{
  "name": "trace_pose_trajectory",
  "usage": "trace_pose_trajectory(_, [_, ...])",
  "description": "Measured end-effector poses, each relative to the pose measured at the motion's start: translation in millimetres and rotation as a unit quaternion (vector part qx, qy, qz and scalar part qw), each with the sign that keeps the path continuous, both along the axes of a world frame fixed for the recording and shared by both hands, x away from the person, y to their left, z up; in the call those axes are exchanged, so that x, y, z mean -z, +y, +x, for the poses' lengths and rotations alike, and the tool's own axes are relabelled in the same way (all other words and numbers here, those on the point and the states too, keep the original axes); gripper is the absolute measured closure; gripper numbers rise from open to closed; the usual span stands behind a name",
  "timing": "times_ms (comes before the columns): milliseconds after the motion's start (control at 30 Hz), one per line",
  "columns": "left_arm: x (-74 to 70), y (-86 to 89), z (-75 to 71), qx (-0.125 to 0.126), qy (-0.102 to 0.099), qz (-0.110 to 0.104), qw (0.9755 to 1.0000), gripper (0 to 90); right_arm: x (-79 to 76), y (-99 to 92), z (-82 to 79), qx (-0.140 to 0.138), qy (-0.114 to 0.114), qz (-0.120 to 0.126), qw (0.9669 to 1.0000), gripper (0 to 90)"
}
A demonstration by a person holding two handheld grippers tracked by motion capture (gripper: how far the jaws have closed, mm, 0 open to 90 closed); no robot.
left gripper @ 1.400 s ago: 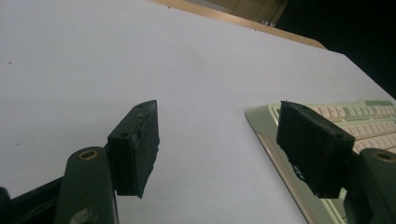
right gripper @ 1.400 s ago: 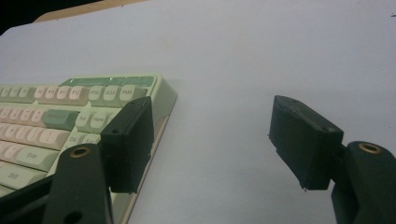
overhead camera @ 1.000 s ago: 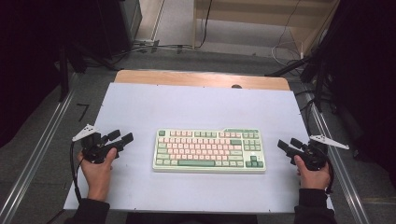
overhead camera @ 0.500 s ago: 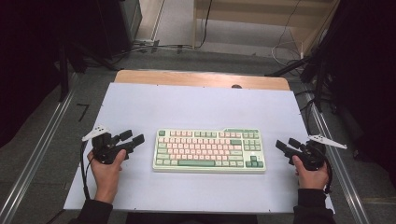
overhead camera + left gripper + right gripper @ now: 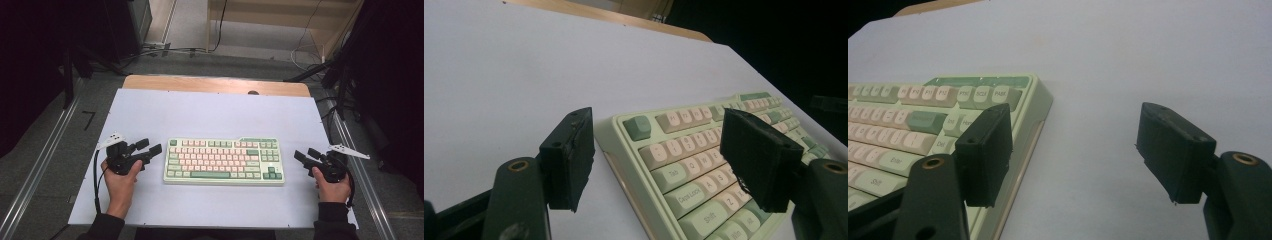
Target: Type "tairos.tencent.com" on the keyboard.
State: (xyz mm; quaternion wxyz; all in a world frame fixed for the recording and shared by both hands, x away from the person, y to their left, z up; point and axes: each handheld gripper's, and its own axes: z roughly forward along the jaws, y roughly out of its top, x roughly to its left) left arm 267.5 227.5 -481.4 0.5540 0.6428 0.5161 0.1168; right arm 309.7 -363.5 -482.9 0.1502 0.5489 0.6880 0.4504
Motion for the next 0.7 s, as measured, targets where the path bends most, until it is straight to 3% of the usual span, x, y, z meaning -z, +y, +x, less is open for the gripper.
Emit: trace_pose_trajectory(700, [-4.7,-32.6,10.8,0.036,-0.006,0.013,0.9992,31.5,0.3,2.6,0.3,-0.006,0.001,-0.001,1.0,28.7])
